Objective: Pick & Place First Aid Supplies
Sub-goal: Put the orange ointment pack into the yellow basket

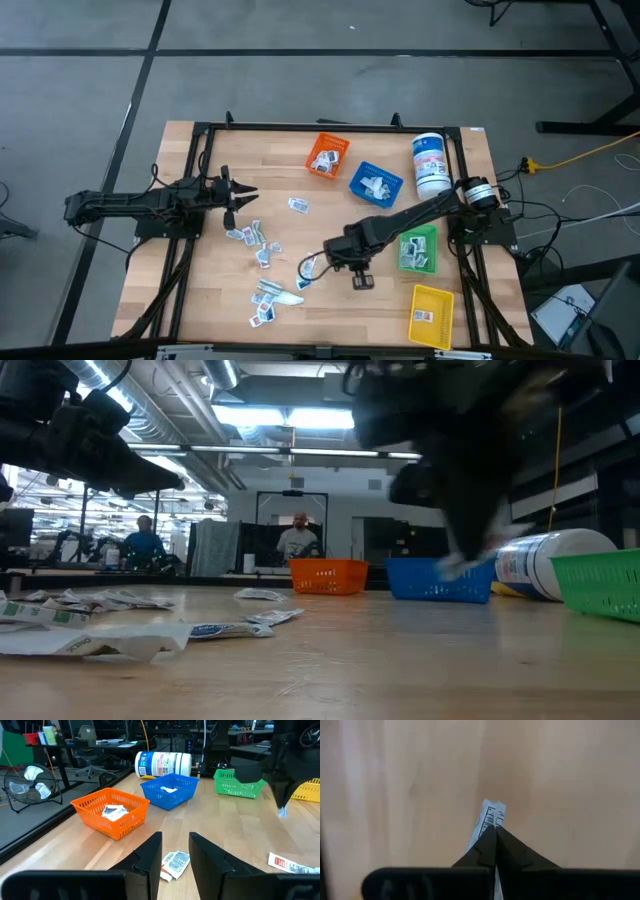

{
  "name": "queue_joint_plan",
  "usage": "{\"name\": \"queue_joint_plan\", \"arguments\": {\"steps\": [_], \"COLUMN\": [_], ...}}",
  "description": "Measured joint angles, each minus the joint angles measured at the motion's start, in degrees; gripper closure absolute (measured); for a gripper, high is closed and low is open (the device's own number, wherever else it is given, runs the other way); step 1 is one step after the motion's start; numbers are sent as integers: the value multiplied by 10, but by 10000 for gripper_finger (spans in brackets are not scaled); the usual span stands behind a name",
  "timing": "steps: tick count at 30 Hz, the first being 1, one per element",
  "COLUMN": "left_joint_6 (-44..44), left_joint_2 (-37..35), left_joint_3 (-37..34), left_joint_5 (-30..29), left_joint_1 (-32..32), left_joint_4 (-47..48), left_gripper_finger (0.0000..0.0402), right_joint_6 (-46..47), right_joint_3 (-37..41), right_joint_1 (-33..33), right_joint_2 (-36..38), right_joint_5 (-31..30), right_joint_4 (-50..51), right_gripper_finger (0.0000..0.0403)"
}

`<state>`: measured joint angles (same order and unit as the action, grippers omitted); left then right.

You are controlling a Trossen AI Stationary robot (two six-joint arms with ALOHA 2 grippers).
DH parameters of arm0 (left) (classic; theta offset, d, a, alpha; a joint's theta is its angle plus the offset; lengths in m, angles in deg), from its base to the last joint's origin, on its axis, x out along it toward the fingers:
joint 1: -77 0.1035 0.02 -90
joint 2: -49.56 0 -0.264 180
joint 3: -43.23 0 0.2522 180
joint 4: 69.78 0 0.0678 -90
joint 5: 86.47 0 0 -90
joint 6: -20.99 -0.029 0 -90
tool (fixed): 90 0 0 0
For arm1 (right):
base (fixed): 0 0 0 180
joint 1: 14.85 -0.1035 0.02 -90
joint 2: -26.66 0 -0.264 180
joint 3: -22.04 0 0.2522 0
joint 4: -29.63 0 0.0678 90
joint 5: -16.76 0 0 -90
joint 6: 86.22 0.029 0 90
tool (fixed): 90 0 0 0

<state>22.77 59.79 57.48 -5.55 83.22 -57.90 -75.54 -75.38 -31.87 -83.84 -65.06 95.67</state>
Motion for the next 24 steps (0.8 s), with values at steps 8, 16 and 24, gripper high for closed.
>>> {"name": "queue_joint_plan", "arguments": {"steps": [8,16,24], "left_joint_6": [0,0,0], "left_joint_2": [0,0,0], "left_joint_3": [0,0,0], "left_joint_5": [0,0,0], "left_joint_1": [0,0,0], "left_joint_4": [0,0,0], "left_gripper_finger": [310,309,309], "right_joint_6": [49,108,198], "right_joint_3": [8,8,8], "right_joint_1": [-35,-75,-135], "right_joint_2": [24,59,127], "right_joint_5": [102,92,50], "right_joint_4": [85,199,265], "right_gripper_finger": [395,398,399]}}
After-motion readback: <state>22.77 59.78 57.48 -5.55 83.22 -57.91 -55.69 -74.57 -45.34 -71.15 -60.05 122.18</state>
